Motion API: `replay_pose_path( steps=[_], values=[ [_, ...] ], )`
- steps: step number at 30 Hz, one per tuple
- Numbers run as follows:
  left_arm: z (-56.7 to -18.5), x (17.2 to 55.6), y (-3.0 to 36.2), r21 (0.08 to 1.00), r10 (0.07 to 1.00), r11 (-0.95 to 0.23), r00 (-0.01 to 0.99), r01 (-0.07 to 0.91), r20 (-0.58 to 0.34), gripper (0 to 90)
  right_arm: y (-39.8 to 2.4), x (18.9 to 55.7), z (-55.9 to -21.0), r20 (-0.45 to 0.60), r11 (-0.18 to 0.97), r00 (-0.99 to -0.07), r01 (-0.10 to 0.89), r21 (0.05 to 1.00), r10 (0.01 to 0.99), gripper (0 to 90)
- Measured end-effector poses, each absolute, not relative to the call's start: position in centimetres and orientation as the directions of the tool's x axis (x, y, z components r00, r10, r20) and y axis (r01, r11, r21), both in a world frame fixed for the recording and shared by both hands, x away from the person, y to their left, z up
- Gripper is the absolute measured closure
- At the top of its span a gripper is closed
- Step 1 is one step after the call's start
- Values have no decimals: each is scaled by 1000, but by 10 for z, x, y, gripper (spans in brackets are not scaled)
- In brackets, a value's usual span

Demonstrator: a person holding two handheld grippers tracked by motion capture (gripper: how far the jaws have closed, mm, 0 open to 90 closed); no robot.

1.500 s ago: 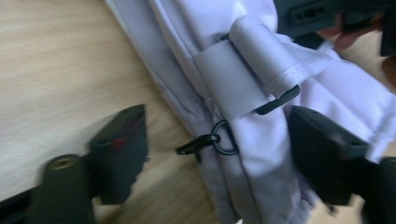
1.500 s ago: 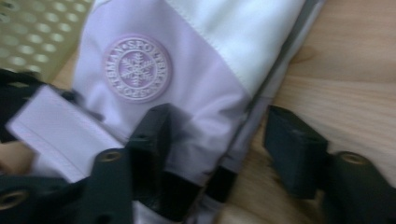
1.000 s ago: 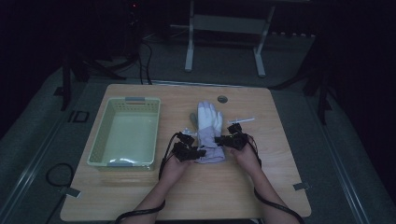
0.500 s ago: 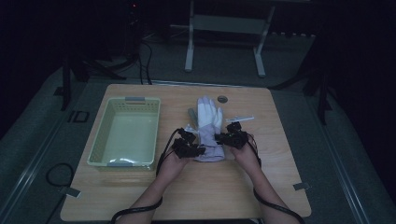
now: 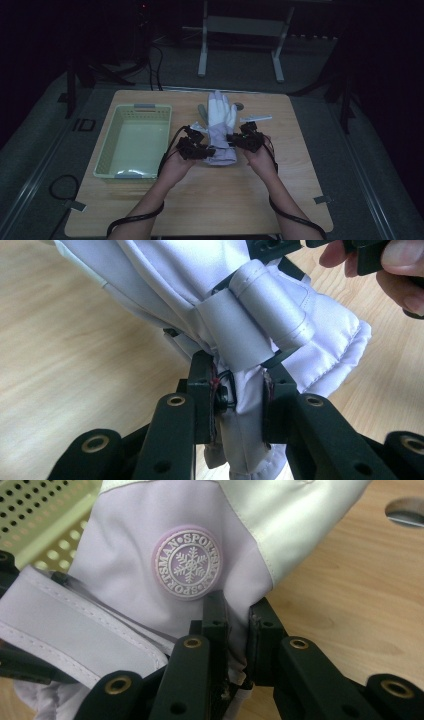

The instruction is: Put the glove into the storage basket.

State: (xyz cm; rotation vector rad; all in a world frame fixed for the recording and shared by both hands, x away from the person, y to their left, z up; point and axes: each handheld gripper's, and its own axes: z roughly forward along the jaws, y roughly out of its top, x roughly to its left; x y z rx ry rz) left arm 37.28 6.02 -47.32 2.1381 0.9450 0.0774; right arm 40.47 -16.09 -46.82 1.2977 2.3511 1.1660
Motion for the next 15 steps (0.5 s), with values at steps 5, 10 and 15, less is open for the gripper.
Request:
replay_pose_path(
  steps=[5,10,15],
  values=[
    [-460,374,75,681,650,-420,722,600,-237,728,-149,405,-456,181,293,-597,608,738,782,812],
    [-451,374,90,678,657,-416,716,606,-236,728,-133,405,-448,175,294,-601,599,745,780,812],
    [-445,373,104,676,668,-414,708,609,-229,728,-121,406,-443,171,301,-610,591,749,774,812]
  ],
)
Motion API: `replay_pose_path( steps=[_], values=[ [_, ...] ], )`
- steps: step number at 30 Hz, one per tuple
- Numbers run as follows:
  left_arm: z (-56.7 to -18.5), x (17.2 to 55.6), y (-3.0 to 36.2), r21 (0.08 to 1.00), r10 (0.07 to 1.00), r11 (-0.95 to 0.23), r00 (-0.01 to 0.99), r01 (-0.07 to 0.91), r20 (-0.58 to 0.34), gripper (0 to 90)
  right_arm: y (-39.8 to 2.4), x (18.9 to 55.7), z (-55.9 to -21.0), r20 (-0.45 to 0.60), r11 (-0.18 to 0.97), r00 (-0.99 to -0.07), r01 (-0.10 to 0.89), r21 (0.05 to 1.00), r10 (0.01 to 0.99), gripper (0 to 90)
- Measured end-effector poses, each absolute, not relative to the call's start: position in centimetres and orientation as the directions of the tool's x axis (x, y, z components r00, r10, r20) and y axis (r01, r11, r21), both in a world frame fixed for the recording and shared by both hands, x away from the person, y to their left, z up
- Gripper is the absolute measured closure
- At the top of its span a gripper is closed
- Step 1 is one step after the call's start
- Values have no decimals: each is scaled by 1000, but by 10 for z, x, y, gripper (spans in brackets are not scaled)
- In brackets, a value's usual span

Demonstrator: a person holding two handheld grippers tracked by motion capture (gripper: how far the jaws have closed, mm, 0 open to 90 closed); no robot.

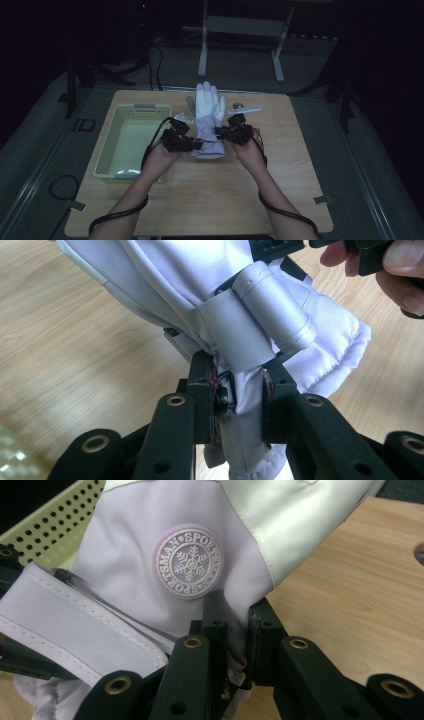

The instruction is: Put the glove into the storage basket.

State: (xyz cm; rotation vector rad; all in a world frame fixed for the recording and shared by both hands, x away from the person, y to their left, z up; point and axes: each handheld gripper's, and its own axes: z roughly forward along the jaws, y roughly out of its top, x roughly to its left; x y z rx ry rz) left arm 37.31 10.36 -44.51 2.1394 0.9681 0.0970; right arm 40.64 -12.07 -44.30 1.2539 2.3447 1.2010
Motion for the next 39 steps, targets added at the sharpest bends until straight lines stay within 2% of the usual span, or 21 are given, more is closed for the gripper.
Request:
replay_pose_path(
  steps=[18,39],
  values=[
    [-425,362,171,666,705,-406,678,626,-207,728,-52,406,-426,177,321,-661,559,764,729,812],
    [-430,343,263,624,744,-404,637,669,-201,727,45,397,-436,187,362,-702,554,750,687,812]
  ],
)
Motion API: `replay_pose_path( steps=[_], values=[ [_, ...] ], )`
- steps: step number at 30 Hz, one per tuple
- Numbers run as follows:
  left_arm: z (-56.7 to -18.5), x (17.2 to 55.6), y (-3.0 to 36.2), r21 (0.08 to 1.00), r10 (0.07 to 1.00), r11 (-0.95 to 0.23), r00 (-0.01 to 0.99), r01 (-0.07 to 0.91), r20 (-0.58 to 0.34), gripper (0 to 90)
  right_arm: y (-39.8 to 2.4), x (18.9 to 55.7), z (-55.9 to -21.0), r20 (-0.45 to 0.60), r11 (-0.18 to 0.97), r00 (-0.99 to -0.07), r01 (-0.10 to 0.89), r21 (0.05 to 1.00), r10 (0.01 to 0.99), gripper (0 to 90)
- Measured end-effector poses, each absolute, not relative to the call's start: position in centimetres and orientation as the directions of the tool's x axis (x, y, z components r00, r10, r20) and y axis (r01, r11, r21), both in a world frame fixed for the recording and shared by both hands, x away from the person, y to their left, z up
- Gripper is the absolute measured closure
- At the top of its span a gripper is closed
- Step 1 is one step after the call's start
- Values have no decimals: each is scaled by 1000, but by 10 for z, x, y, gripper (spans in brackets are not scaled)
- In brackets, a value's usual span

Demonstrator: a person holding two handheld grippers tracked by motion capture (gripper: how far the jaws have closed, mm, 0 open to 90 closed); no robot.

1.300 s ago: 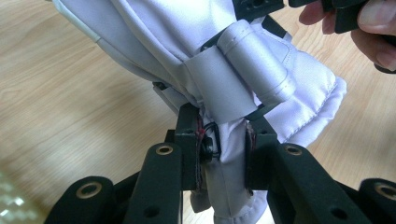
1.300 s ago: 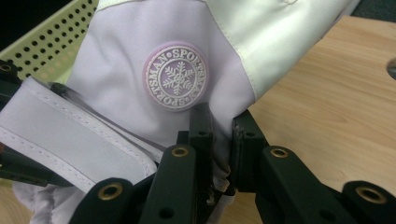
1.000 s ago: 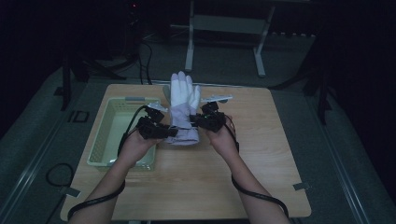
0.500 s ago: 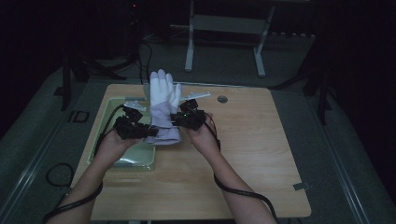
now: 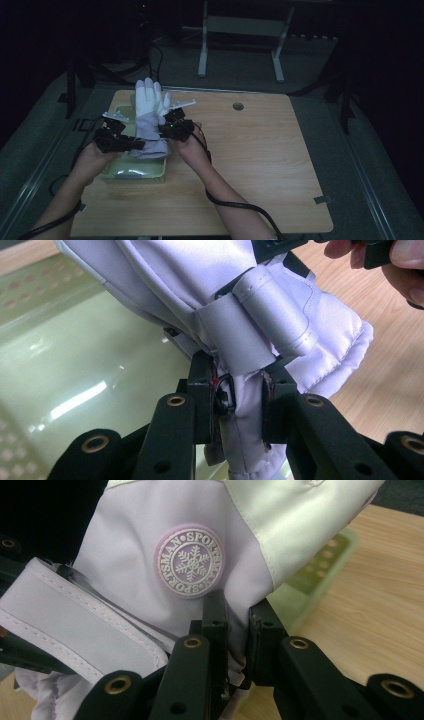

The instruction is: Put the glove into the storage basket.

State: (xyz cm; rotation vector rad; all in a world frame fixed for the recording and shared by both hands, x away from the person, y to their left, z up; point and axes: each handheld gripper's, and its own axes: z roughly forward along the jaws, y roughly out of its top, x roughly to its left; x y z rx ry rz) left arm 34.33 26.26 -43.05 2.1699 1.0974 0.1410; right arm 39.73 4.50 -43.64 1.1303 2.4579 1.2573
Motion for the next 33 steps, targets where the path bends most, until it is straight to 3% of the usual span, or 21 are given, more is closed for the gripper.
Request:
replay_pose_path(
  steps=[9,23,33],
  values=[
    [-440,338,292,590,755,-416,625,692,-200,726,80,392,-448,195,377,-711,560,737,676,812],
    [-488,348,288,494,764,-415,588,764,-265,718,91,400,-495,205,448,-683,645,619,701,811],
    [-509,351,284,439,776,-381,540,814,-327,692,111,403,-492,75,574,-692,650,499,718,769]
  ],
)
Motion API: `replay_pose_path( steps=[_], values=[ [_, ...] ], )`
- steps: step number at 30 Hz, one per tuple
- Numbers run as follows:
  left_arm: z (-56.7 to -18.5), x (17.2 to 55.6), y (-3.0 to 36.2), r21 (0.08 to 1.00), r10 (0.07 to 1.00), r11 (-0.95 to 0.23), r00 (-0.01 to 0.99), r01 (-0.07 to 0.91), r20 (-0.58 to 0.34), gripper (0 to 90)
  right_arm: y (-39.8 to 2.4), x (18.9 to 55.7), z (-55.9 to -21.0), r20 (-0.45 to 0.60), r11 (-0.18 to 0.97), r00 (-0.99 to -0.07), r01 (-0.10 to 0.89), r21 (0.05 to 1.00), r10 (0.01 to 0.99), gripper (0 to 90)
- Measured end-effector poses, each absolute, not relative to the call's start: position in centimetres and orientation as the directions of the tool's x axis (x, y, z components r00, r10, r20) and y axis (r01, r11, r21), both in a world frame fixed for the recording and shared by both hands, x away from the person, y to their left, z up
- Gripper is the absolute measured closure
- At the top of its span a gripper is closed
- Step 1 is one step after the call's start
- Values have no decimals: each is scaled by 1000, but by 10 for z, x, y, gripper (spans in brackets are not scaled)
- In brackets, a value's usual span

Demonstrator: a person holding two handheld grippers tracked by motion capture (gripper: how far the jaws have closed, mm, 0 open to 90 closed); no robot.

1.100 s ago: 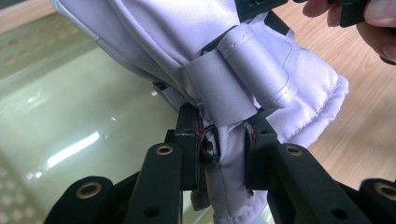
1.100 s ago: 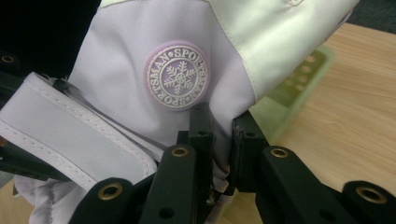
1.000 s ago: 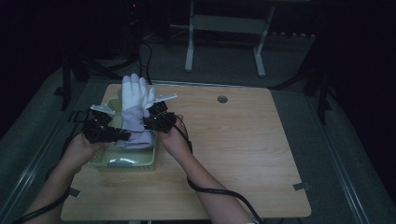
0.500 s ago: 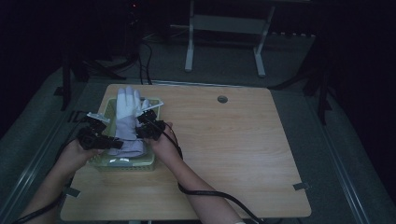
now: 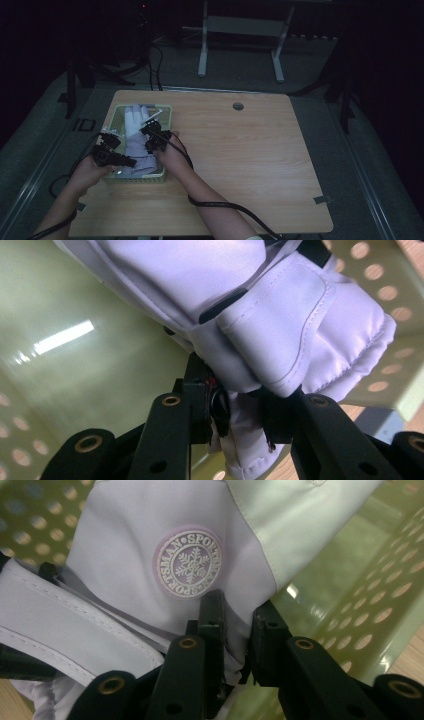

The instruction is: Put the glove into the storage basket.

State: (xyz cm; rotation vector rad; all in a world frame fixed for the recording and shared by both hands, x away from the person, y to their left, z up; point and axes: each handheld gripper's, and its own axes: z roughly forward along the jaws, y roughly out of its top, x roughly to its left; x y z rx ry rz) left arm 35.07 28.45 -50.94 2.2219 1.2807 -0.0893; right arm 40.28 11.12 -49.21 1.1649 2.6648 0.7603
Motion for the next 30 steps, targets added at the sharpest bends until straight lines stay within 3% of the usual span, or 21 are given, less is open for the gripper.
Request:
replay_pose_path(
  steps=[3,8,13,17,21,30],
  values=[
    [-516,353,284,397,776,-383,524,834,-351,649,113,405,-492,73,589,-693,659,467,717,716],
    [-515,352,279,394,792,-391,522,832,-316,497,114,407,-492,62,606,-703,651,456,709,599],
    [-510,346,281,480,819,-328,498,814,-285,300,109,410,-489,86,600,-721,631,492,687,433],
    [-507,340,278,542,832,-340,514,769,-208,154,106,410,-481,109,592,-724,632,500,681,292],
    [-502,335,278,616,822,-290,521,732,-232,117,98,410,-473,144,590,-741,622,516,656,191],
    [-490,322,272,718,836,-258,522,647,-170,78,79,407,-456,125,580,-766,573,579,631,169]
  ],
)
